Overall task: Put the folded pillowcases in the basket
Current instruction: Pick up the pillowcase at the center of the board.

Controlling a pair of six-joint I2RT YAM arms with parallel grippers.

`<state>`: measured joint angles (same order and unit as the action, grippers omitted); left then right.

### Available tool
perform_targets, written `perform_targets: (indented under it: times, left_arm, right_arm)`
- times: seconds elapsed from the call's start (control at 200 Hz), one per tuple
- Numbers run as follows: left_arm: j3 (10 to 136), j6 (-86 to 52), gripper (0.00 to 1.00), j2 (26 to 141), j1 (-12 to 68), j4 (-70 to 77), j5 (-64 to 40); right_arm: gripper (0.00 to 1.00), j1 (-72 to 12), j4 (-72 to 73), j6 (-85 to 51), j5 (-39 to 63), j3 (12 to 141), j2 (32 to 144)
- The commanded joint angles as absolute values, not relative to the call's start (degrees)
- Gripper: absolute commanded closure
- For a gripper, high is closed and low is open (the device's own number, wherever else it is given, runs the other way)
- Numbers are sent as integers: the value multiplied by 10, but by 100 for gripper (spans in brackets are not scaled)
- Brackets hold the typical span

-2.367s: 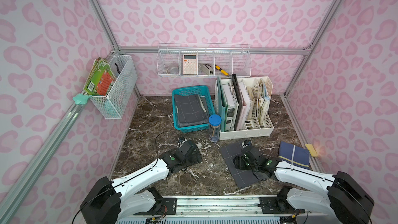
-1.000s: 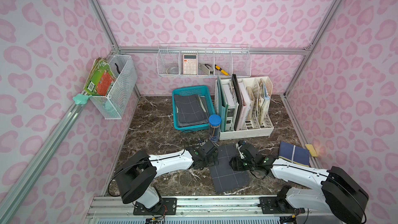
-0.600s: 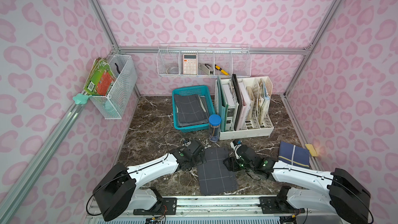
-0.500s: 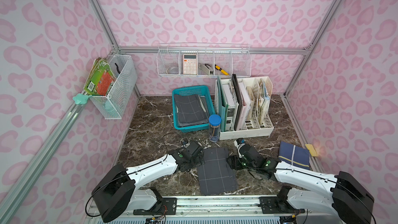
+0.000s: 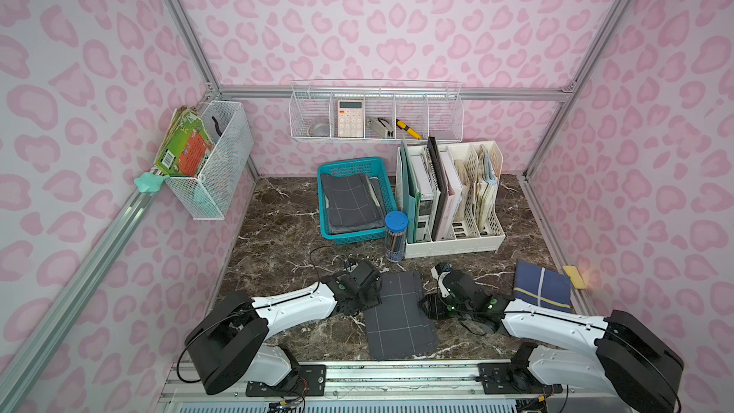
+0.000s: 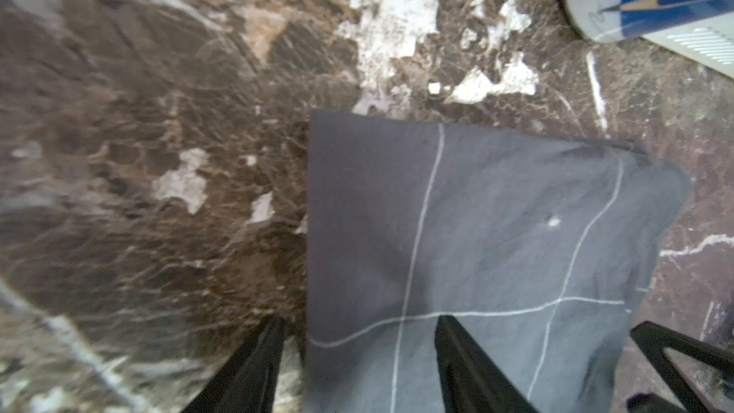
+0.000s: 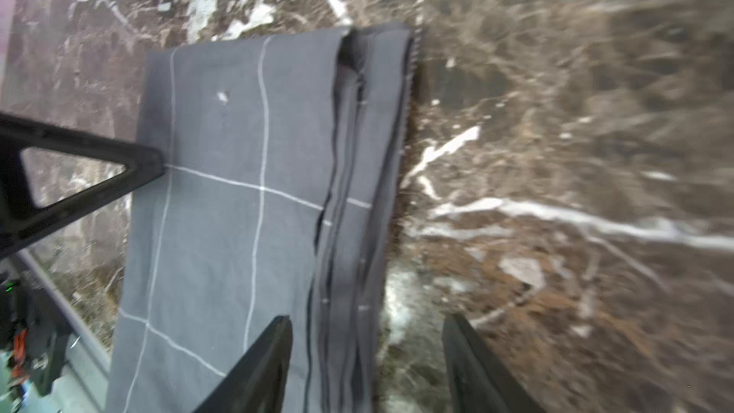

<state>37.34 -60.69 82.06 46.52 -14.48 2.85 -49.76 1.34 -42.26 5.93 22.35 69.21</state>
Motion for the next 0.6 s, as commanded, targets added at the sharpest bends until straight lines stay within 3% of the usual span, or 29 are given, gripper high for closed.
perform_targets:
  times: [0.0, 0.22, 0.34, 0.455, 0.595]
  left_arm:
    - [375, -613, 42, 841, 467, -164, -3]
    - [382, -612, 59, 841, 467, -161, 0]
    - [388, -610, 72, 842, 467, -165, -2]
    - [389, -613, 81, 838, 468, -167, -2]
    - [398, -613, 92, 827, 472, -177, -2]
  right_arm:
    - [41, -507, 47, -429, 83, 226, 708]
    - [46, -527, 45, -424, 76, 245, 739]
    - [53, -542, 39, -420, 65, 256, 750]
    - [64, -558, 30, -419, 45, 270, 757]
    - [85, -583, 2, -416, 9, 295, 759]
